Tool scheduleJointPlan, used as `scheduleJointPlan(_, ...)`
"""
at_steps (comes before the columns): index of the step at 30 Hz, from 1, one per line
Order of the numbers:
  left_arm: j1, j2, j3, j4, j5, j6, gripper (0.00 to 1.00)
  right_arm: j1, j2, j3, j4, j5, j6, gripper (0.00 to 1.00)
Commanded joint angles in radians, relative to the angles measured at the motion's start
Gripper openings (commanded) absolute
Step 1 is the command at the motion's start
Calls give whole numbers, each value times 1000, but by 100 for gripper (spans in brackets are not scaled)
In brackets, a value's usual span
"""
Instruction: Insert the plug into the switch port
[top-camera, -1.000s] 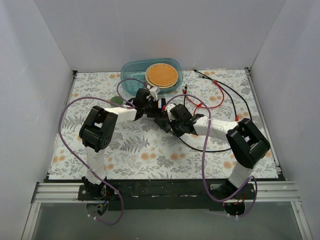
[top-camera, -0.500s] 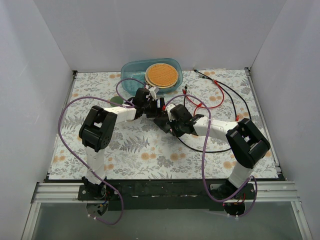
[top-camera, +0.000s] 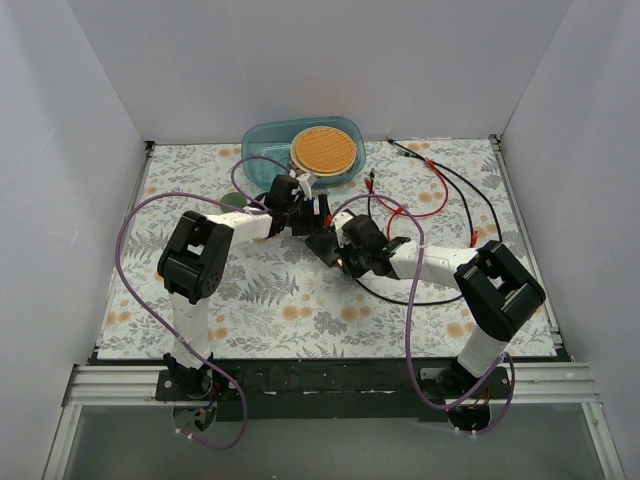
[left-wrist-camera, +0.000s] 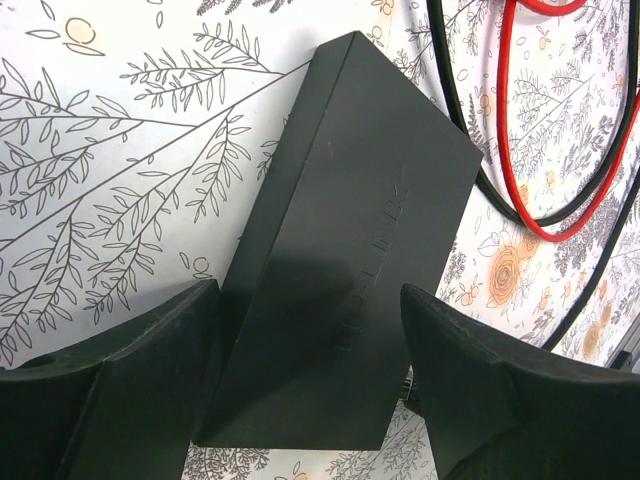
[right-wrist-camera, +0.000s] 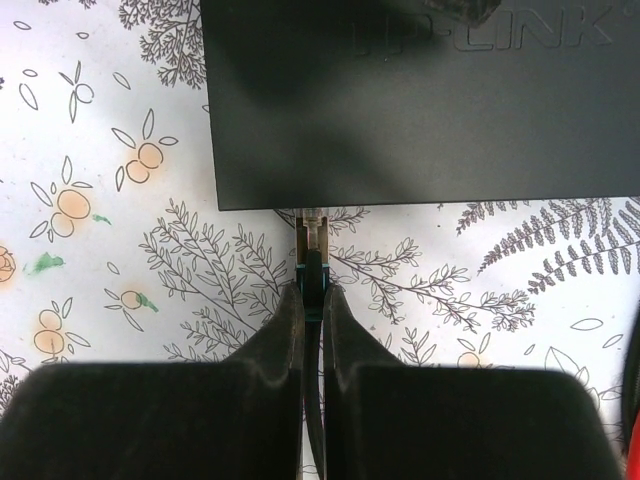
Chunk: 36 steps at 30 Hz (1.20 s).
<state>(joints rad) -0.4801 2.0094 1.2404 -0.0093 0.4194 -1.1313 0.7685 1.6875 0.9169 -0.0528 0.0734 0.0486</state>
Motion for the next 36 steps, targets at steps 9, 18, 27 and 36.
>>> scheduleJointPlan(9,-20,31,5,-115,64,-18,72,11,-54,0,166,37,-1,1)
scheduleJointPlan(18,-22,11,-4,-129,93,-5,71,11,-6,28,212,66,-6,1)
scheduleJointPlan(27,-28,-18,-25,-136,113,-16,69,11,37,92,177,74,34,1)
scheduleJointPlan(36,-40,-23,-21,-149,140,-12,68,11,32,112,189,62,-9,1)
